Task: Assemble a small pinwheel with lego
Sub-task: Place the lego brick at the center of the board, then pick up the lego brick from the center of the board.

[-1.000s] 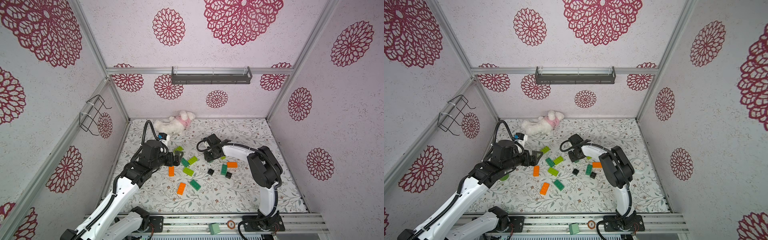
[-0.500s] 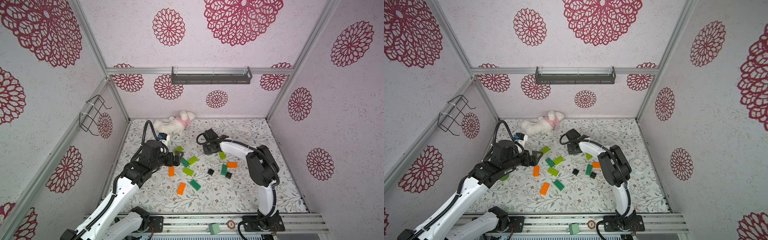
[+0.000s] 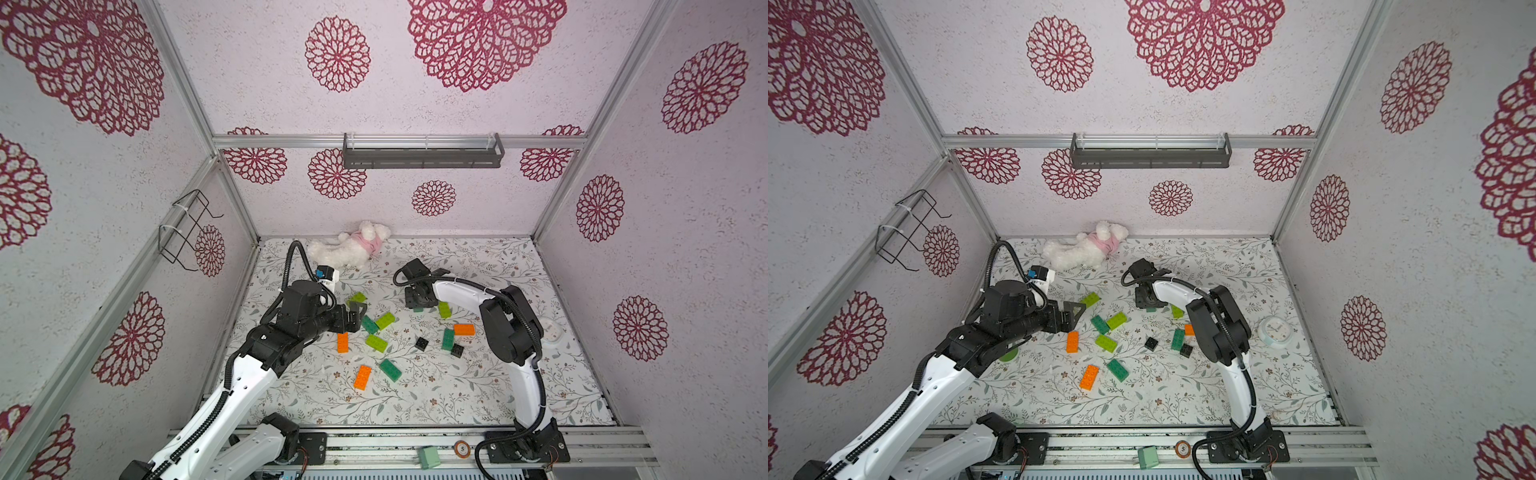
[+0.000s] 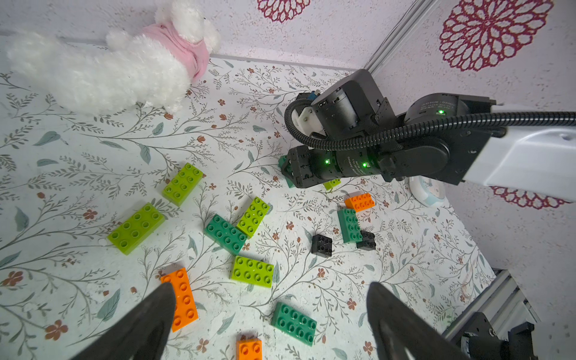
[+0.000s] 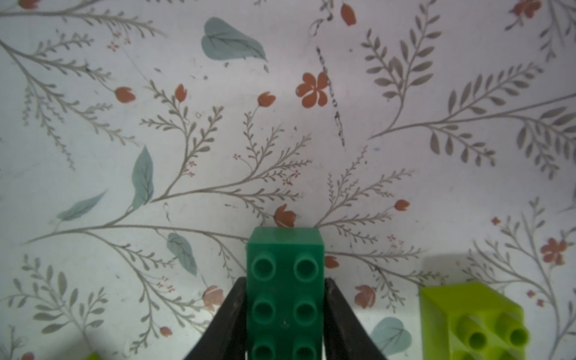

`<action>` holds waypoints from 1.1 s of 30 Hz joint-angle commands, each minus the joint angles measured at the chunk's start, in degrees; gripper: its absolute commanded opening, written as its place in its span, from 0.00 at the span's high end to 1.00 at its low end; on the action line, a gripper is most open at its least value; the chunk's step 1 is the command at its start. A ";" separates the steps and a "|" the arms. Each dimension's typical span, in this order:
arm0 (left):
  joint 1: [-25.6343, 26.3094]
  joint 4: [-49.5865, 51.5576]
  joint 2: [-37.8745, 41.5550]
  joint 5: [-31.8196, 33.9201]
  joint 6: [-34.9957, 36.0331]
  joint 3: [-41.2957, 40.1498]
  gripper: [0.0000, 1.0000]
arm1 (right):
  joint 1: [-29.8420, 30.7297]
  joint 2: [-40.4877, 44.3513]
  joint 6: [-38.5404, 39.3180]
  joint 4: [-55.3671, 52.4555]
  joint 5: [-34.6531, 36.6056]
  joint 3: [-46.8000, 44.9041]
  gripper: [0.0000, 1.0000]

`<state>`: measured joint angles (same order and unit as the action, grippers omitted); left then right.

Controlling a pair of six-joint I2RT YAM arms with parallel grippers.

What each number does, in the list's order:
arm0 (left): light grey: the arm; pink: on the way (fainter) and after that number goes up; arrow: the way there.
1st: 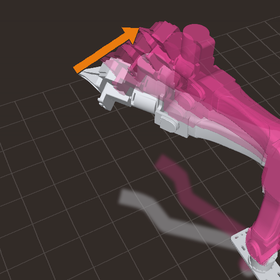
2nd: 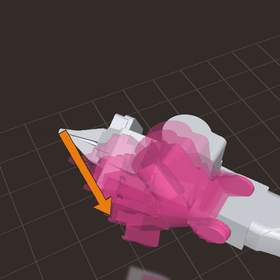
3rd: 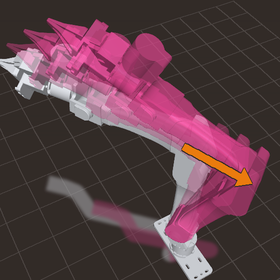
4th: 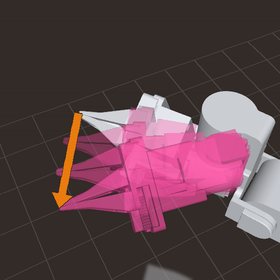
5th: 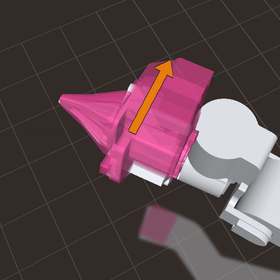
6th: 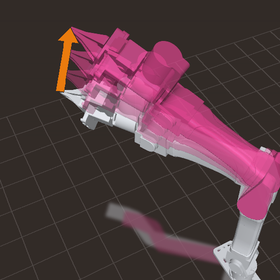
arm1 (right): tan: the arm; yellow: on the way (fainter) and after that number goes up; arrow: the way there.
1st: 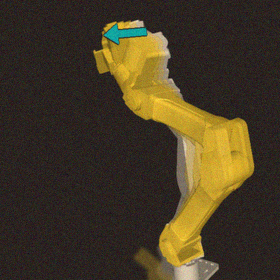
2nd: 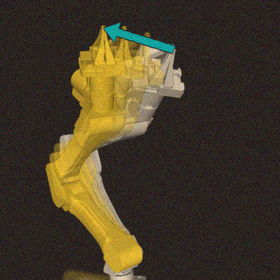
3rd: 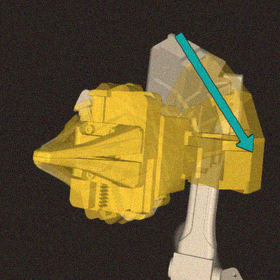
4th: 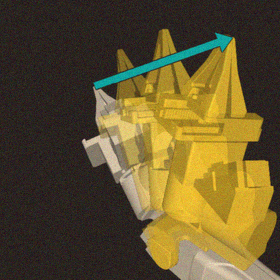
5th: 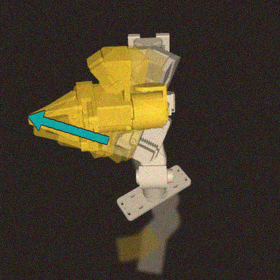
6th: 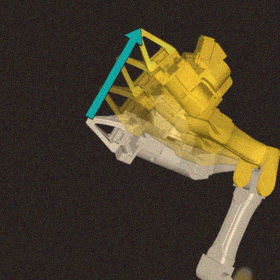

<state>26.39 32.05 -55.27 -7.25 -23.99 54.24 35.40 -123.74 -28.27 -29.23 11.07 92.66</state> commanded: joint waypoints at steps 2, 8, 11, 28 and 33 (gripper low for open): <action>0.39 -0.37 1.12 -0.69 0.48 -0.90 0.03 | -0.33 2.42 -1.49 -0.39 -0.79 0.85 0.37; 0.55 -0.43 1.89 -0.99 0.47 -1.06 0.03 | -0.77 11.96 -1.37 -1.77 -1.31 -3.28 0.31; 1.26 -0.81 2.35 -1.93 0.61 -1.24 0.03 | -1.03 19.98 -2.50 -3.28 -0.73 -10.47 0.32; 11.60 -1.13 -1.74 -5.16 3.11 -1.59 0.03 | -1.82 32.44 -14.81 -0.44 -1.75 -33.76 0.35; 12.06 -1.03 -2.61 -5.32 3.07 -1.35 0.03 | -2.17 29.79 -15.03 0.52 -2.43 -34.16 0.36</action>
<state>38.04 31.22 -57.87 -13.04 -22.22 52.25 33.50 -93.06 -41.32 -29.58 8.71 58.43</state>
